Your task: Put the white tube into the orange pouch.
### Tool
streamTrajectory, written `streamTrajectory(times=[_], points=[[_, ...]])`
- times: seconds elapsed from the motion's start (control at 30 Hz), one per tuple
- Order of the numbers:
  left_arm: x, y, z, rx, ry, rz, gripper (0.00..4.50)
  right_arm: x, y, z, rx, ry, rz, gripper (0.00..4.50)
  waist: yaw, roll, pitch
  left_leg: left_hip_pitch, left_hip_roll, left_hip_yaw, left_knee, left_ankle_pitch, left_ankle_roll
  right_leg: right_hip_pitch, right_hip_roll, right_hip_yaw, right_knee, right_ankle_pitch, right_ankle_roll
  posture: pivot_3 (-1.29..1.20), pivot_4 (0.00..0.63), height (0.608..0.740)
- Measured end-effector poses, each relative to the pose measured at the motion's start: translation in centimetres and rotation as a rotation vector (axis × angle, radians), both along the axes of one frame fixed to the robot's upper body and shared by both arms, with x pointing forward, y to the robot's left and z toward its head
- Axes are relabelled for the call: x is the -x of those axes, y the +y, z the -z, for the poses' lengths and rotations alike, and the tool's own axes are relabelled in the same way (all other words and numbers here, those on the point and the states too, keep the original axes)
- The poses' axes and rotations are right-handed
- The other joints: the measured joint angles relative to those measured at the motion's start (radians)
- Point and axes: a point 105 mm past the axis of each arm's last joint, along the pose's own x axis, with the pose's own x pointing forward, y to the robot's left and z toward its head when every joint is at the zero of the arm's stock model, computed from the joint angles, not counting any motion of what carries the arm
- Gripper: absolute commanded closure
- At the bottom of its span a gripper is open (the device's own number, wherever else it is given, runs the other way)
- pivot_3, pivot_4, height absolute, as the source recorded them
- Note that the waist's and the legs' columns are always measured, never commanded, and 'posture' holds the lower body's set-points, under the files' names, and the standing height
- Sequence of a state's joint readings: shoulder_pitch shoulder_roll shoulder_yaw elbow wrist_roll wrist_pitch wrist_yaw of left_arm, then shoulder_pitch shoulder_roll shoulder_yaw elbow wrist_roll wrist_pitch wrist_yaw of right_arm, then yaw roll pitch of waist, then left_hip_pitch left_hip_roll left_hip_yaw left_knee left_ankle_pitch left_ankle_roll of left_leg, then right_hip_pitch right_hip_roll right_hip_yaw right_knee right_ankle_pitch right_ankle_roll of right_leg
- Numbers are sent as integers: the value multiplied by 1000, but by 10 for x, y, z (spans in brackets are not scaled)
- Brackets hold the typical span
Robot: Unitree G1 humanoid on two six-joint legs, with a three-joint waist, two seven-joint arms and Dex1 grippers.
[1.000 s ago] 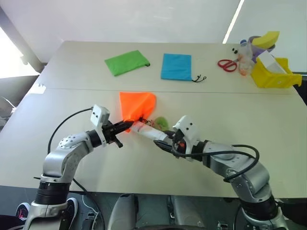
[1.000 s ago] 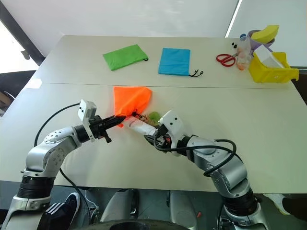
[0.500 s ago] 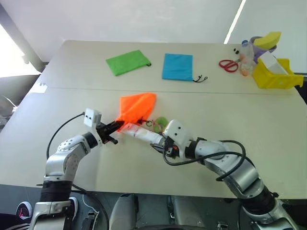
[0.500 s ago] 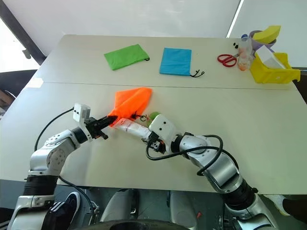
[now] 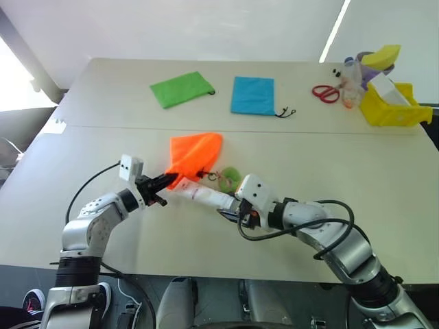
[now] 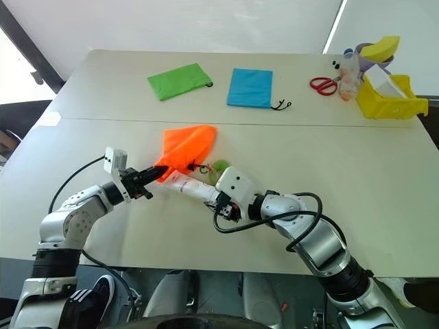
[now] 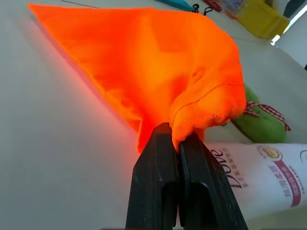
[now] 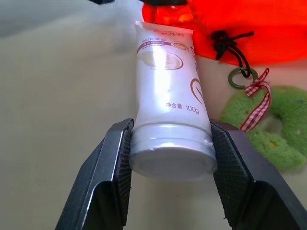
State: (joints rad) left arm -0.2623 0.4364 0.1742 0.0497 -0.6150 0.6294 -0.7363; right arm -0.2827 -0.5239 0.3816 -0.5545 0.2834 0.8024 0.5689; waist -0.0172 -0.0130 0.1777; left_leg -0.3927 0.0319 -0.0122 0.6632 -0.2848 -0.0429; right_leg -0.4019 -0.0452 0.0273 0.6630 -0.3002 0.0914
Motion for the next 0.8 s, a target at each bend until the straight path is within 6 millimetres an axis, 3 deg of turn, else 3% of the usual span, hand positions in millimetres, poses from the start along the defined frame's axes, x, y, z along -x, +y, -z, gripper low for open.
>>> streamTrajectory(times=[0.23, 0.67, 0.8], points=[[-10, 10, -2, 180, 140, -67, 4500, -3, 8, -2, -44, -11, -6, 2708, 1, -2, 1, 0, 0, 0, 0, 0, 0, 0, 0, 0, 0, 0, 0, 0, 150, 740], [-12, 10, -3, 182, 160, -80, 4500, -8, 8, -5, -51, -40, 27, 2708, 1, -2, 1, 0, 0, 0, 0, 0, 0, 0, -1, 0, 0, 0, 0, 0, 150, 740], [-9, 4, -11, 151, 123, -53, 4500, -17, 4, -5, -114, -30, 125, 2708, 2, -2, 1, 0, 0, 0, 0, 0, 0, 0, -1, 0, 0, 0, 0, 0, 150, 740]])
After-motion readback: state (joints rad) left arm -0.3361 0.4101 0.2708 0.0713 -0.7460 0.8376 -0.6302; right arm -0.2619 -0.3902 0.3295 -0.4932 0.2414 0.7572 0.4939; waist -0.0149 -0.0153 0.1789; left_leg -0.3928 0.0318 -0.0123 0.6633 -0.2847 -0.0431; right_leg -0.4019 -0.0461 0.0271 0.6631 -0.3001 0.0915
